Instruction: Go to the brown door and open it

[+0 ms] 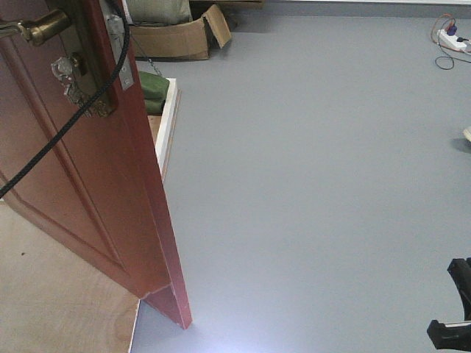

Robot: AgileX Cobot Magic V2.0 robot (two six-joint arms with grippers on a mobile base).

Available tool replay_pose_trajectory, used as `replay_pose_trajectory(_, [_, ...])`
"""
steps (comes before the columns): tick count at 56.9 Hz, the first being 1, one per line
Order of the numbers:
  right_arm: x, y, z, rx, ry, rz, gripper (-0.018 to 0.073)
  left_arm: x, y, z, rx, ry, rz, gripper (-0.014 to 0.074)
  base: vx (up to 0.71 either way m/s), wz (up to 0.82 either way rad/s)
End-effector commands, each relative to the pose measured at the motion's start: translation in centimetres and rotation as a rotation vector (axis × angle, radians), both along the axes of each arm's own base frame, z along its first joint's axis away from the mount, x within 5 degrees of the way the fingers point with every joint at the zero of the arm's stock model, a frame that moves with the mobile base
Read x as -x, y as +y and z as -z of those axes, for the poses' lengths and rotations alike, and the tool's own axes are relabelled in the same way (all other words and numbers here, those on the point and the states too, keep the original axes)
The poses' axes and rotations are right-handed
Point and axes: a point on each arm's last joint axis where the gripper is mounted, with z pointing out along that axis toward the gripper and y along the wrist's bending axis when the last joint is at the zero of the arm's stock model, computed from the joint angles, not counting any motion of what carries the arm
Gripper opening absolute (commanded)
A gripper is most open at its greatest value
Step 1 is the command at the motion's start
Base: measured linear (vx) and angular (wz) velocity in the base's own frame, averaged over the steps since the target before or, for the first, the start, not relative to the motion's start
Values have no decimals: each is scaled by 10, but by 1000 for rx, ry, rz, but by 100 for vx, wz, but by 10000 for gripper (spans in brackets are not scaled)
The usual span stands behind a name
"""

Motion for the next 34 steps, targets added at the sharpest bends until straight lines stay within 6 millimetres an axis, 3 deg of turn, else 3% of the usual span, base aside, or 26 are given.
replay_pose_trajectory(1, [-2, 0, -6, 5, -78, 2, 0, 24, 2, -29, 41, -145, 21, 67, 0, 0])
replay_pose_trajectory(23, [-2, 0, -6, 5, -78, 2, 0, 31, 4, -34, 45, -167, 21, 67, 0, 0])
replay_pose_trajectory(34, [-2, 0, -6, 5, -78, 2, 0, 22, -6, -26, 42, -131, 50, 67, 0, 0])
